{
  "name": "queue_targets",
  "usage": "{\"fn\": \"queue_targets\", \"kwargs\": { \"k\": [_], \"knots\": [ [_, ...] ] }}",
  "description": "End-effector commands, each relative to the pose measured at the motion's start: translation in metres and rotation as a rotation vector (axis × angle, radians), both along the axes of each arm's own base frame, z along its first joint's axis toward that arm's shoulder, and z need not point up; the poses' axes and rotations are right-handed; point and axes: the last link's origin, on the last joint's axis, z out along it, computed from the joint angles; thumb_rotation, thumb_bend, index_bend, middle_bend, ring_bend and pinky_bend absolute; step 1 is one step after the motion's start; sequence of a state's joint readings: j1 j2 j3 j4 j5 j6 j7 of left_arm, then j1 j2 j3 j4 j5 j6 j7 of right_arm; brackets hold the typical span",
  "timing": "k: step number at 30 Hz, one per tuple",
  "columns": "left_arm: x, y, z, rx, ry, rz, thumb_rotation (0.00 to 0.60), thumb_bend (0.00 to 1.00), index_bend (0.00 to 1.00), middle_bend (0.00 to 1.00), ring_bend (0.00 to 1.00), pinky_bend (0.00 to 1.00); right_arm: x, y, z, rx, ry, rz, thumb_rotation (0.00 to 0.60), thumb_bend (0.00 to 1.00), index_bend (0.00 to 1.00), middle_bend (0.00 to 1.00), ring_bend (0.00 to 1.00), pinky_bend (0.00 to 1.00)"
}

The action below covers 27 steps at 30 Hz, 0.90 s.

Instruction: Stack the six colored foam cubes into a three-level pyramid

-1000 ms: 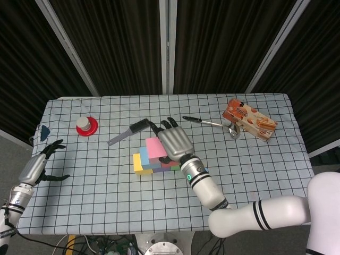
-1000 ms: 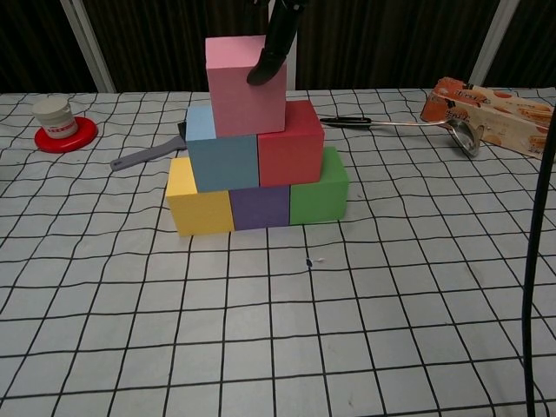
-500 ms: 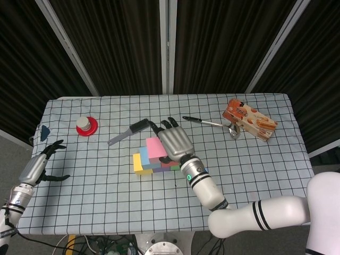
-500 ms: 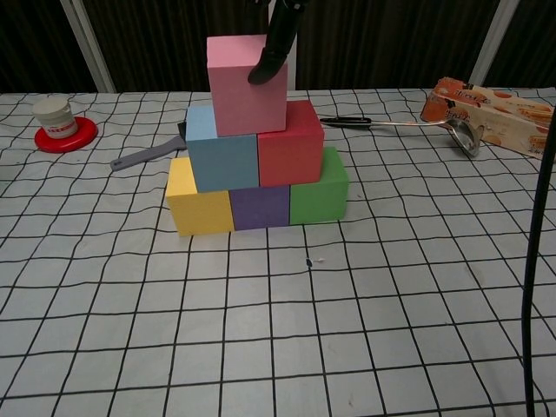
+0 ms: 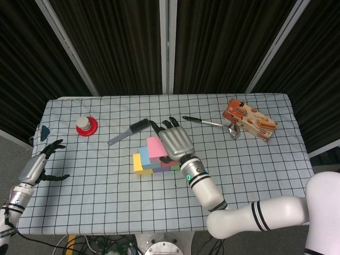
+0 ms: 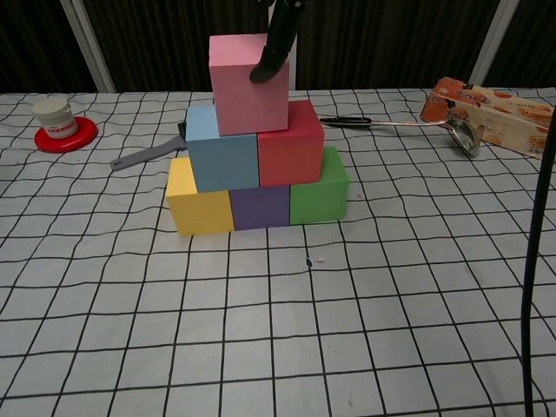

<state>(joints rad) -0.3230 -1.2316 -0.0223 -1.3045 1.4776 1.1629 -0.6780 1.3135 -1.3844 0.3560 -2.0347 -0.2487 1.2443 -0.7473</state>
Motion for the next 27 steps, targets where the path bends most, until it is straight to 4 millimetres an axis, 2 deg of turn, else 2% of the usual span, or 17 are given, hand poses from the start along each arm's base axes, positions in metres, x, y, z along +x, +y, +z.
{"fn": "queue_targets", "kwargs": {
  "k": [1, 27],
  "knots": [
    [0.0001, 0.0001, -0.0001, 0.000, 0.001, 0.000, 0.600, 0.01, 0.07, 0.17, 0.09, 0.20, 0.0001, 0.0004, -0.0002, 0.000, -0.001, 0.001, 0.600, 0.21, 0.00, 0.49, 0.11, 0.00],
    [-0.0019, -0.0013, -0.0004, -0.002, -0.003, 0.004, 0.600, 0.01, 0.07, 0.17, 0.09, 0.20, -0.0022, 0.0013, -0.0066, 0.010, 0.012, -0.013, 0.600, 0.20, 0.00, 0.48, 0.11, 0.00]
  ]
}}
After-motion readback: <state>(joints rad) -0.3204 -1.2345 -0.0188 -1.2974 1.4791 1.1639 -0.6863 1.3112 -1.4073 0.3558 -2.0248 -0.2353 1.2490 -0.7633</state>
